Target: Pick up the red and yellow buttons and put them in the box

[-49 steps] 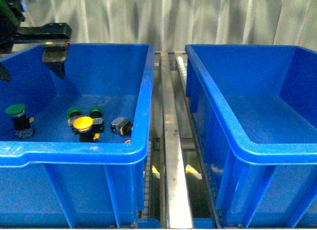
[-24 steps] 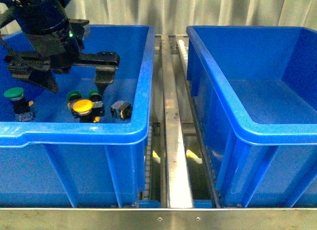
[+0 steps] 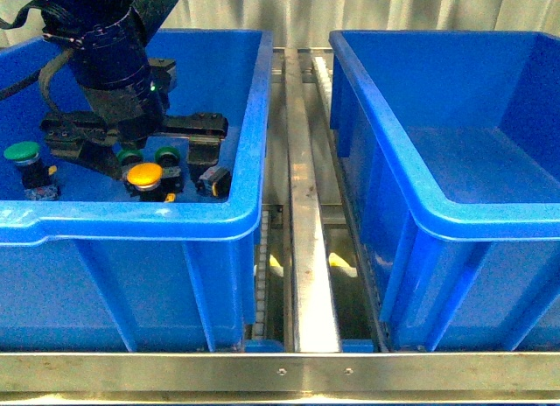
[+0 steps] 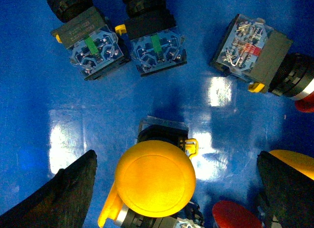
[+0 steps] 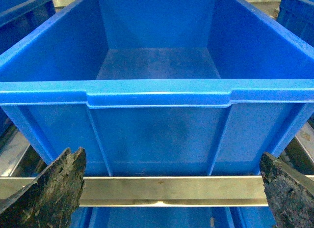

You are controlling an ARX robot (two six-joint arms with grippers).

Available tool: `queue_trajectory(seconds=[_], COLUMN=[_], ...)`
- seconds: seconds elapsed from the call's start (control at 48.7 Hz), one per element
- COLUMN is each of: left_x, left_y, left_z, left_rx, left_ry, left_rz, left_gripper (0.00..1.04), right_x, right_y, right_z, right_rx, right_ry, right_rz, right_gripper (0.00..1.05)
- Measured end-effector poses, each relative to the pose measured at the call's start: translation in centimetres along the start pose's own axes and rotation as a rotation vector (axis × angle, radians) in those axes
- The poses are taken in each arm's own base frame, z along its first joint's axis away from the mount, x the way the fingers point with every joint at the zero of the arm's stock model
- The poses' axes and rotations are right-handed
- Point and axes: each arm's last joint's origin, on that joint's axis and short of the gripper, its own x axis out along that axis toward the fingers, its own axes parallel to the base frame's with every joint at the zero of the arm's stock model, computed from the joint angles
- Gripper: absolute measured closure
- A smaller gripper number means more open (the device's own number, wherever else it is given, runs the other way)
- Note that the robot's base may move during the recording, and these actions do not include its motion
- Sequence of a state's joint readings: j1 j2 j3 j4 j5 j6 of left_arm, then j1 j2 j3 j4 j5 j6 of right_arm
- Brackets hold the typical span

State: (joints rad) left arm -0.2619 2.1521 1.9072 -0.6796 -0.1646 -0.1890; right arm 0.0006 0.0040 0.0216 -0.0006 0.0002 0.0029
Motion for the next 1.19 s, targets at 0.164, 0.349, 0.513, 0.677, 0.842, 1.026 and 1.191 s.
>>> queue_trajectory(seconds=[0.164,0.349,0.513,0.677,0.842,1.026,1.191], left_x=[0.5,0.9,1.0,1.5,1.5,1.1,-0.7], left_y=[0.1,0.4,0.4,0.4,0.4,0.7,2.2], left_z=[0.0,0.1,0.3,0.3,0.3,0.1,-0.4], left_rx=[-0.004,-0.015,-0.018,-0.020,-0.020,-0.026,-0.045], left_ry=[0.007,0.007,-0.005,-0.014,-0.023,-0.038,-0.081], left_rz=[0.005,0.008,0.014,0.021,0.028,-0.004,-0.019], left_gripper=[0.08,0.15,0.42,0.69,0.69,0.69,0.70], right_x=[0.0,0.0,0.0,0.0,0.0,0.0,0.0], right_y=[0.0,0.0,0.0,0.0,0.0,0.0,0.0], right_z=[0.0,0.0,0.0,0.0,0.0,0.0,0.0], right_rx=[0.000,0.000,0.000,0.000,0.000,0.000,0.000], right_ry=[0.000,0.000,0.000,0.000,0.000,0.000,0.000], right_rz=[0.000,0.000,0.000,0.000,0.000,0.000,0.000], right_gripper=[0.03,0.03,0.03,0.03,0.03,0.03,0.03])
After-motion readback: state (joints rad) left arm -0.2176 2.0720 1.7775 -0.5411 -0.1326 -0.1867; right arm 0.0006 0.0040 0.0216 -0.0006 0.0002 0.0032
